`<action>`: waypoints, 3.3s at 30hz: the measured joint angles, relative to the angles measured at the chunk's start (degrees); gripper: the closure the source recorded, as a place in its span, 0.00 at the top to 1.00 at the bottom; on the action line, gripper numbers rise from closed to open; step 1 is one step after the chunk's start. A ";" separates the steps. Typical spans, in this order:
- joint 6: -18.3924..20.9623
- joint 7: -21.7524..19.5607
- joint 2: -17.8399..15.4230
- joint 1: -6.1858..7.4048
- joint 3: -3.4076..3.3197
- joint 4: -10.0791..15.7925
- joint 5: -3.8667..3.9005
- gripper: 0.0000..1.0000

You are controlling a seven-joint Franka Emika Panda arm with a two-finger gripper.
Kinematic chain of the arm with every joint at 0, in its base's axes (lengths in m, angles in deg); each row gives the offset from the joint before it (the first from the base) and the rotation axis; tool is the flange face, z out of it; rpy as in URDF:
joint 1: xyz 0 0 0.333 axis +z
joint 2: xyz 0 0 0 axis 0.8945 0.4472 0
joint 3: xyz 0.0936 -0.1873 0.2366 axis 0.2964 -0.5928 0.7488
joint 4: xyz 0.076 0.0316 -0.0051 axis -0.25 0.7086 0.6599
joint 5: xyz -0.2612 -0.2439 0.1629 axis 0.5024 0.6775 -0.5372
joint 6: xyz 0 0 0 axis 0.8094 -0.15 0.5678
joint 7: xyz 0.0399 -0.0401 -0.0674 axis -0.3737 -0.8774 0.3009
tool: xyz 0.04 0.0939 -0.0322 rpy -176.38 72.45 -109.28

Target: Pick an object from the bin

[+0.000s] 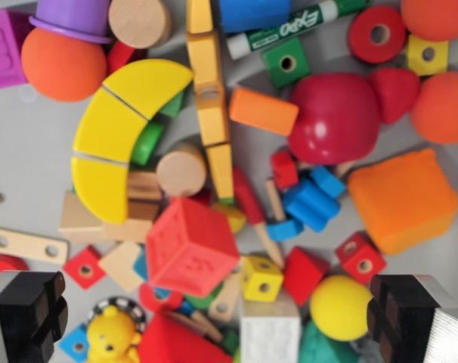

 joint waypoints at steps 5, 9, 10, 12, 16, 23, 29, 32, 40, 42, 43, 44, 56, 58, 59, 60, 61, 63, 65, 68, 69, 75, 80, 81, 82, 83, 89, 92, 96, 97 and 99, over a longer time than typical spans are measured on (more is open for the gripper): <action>-1.43 -3.65 0.65 0.97 0.17 0.64 -0.06 1.00; -2.59 -6.79 1.30 1.78 0.30 1.09 -0.11 1.00; -2.99 -7.74 1.48 2.02 0.34 1.27 -0.12 1.00; -3.72 -9.68 1.88 2.54 0.41 1.57 -0.14 1.00; -4.98 -13.21 2.65 3.50 0.54 1.97 -0.17 1.00; -7.55 -20.28 4.47 5.44 0.77 2.51 -0.24 1.00; -9.82 -26.90 6.30 7.30 0.87 2.78 -0.32 1.00; -10.97 -30.32 7.37 8.32 0.90 2.79 -0.36 1.00; -14.18 -31.55 10.03 8.75 0.92 3.28 -0.51 1.00; -15.20 -31.55 10.97 8.71 0.92 3.41 -0.53 1.00; -15.72 -31.55 11.47 8.71 0.92 3.45 -0.54 1.00; -16.25 -31.55 11.94 8.71 0.92 3.49 -0.55 1.00; -21.37 -31.55 16.99 8.70 0.98 3.59 -0.82 1.00; -21.92 -31.54 17.56 8.70 0.99 3.59 -0.85 1.00; -22.26 -31.54 17.91 8.69 1.00 3.58 -0.87 1.00; -22.56 -31.54 18.25 8.69 1.01 3.57 -0.88 1.00; -22.92 -31.54 18.60 8.69 1.02 3.55 -0.90 1.00; -23.38 -31.53 19.06 8.68 1.04 3.51 -0.91 1.00; -23.93 -31.52 19.69 8.67 1.06 3.43 -0.94 1.00; -24.63 -31.51 20.57 8.65 1.09 3.31 -0.98 1.00; -24.82 -31.51 20.81 8.65 1.10 3.28 -0.99 1.00; -25.61 -31.49 21.68 8.61 1.14 3.14 -1.01 1.00; -25.75 -31.49 21.89 8.60 1.16 3.07 -1.02 0.00; -25.75 -31.49 21.89 8.59 1.16 3.07 -1.02 0.00; -25.76 -31.49 21.89 8.59 1.16 3.06 -1.02 0.00; -25.76 -31.49 21.89 8.59 1.16 3.05 -1.02 0.00; -25.76 -31.49 21.89 8.58 1.17 3.03 -1.02 0.00; -25.76 -31.48 21.89 8.58 1.17 3.03 -1.03 0.00; -25.76 -31.48 21.89 8.58 1.17 3.03 -1.03 0.00; -25.77 -31.48 21.89 8.58 1.18 3.02 -1.03 0.00; -25.77 -31.48 21.89 8.58 1.18 2.98 -1.03 0.00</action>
